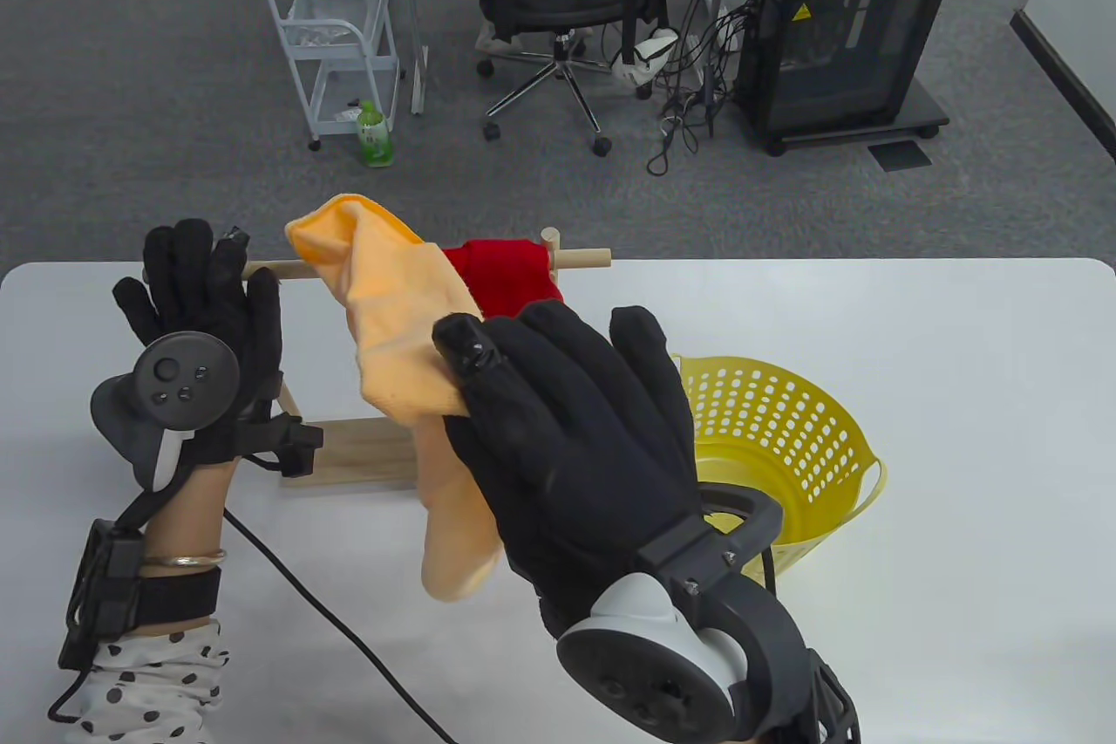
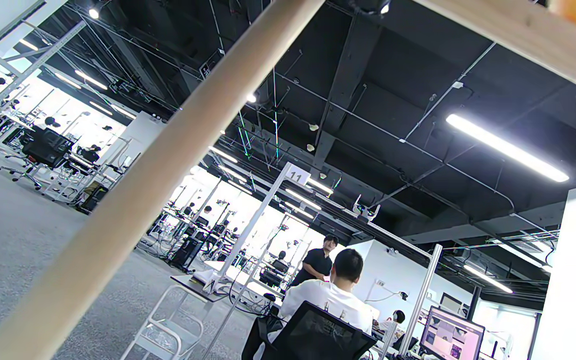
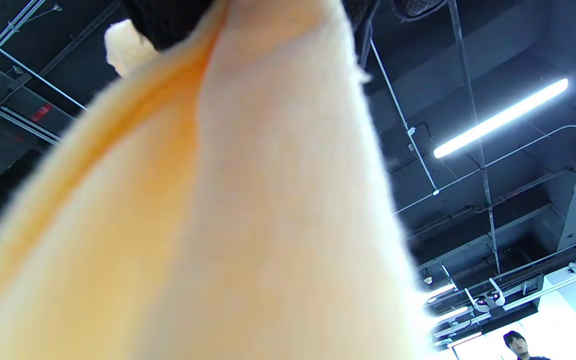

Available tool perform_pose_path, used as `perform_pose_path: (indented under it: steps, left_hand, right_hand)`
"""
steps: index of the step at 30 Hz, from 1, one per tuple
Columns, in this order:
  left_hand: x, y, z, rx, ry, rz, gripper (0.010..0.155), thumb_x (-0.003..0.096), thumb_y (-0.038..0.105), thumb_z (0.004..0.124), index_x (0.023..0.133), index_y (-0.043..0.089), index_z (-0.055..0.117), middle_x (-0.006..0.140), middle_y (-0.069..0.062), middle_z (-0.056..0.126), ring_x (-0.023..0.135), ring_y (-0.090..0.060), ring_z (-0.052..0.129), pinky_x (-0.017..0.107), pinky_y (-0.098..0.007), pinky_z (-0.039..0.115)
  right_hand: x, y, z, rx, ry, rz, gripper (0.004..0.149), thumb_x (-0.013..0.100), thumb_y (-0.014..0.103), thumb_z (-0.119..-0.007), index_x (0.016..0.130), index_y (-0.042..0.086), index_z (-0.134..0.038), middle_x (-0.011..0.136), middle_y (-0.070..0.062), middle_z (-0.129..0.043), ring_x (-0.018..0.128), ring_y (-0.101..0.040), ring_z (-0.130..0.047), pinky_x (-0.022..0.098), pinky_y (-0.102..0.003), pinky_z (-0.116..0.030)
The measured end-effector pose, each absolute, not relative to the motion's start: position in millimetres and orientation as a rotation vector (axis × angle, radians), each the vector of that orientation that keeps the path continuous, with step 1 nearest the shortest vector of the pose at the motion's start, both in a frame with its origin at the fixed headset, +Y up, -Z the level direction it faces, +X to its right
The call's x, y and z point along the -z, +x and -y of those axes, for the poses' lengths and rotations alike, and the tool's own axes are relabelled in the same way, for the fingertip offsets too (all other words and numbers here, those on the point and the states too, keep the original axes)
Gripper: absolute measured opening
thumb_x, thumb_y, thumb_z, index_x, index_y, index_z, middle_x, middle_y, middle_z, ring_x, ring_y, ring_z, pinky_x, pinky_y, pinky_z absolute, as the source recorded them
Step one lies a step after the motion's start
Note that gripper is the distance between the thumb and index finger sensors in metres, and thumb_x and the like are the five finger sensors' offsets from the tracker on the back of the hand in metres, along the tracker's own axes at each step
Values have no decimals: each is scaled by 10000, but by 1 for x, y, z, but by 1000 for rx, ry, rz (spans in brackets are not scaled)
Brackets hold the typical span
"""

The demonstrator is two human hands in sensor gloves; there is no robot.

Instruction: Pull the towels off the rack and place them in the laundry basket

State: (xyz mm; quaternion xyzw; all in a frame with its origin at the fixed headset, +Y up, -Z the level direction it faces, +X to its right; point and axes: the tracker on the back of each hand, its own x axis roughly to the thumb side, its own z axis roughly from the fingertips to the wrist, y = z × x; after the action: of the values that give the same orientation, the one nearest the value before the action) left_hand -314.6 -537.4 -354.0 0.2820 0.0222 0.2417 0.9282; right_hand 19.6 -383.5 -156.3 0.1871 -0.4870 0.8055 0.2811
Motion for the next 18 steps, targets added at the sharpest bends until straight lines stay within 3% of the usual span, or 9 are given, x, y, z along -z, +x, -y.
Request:
perform_pose_path:
  steps: [7, 18]
  left_hand:
    - [354, -314, 538, -495, 579, -46, 602, 672, 578, 348, 1204, 298, 370, 1312, 104, 146, 1242, -144, -5, 882, -513, -70]
    - [354, -314, 538, -496, 584, -43, 601, 671, 578, 348, 1203, 300, 370, 1311, 106, 148, 1242, -145, -3, 883, -514, -67]
  right_hand:
    - [153, 44, 382, -2180, 411, 1337, 448, 576, 453, -735, 1008, 344, -778, 943, 55, -886, 932, -222, -836, 812, -519, -520]
    - [176, 85, 399, -2351, 164, 1331, 447, 576, 449, -738, 1008, 344, -779, 950, 47, -881, 935, -230, -832, 807, -520, -526]
